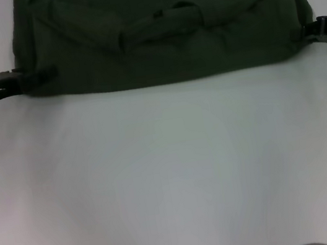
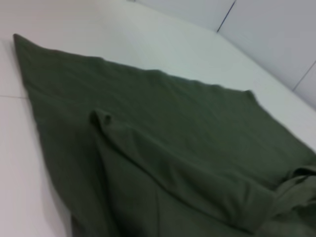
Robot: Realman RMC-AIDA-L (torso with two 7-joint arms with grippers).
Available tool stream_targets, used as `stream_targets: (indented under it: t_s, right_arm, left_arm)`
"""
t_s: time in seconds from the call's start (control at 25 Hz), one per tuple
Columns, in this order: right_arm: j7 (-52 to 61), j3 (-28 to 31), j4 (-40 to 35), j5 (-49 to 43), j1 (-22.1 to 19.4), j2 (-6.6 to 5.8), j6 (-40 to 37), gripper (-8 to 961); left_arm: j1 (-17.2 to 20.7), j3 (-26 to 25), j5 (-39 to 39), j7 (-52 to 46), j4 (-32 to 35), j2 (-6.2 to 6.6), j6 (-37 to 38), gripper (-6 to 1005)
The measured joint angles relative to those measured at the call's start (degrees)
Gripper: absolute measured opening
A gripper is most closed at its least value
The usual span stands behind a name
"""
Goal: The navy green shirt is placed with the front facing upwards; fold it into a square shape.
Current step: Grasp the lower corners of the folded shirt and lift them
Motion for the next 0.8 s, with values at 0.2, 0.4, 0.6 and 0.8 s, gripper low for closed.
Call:
stream_targets:
  t_s: [0.2,0.4,0.6,0.8]
  right_arm:
    - [0.0,0.8,0.0,0.0,0.0,0.01,-0.6,49]
    - [0.0,0.8,0.0,0.0,0.0,0.01,-0.8,49]
    - [0.0,0.8,0.0,0.0,0.0,-0.06,-0.7,50]
    - [0.0,0.8,-0.1,0.0,0.1,-0.13,-0.6,50]
  left_arm:
    - [-0.9,2.1,0.0,-0.1,-1.6,-0.07,-3.6,895]
    - [-1.1,3.1,0.1,-0.1,-2.2,-0.08,-5.5,893]
    - [-1.1,3.6,1.3,-0.1,-2.2,-0.16,-6.6,892]
    - [-1.1,4.4,1.3,-0.1,-2.3,-0.25,-6.8,890]
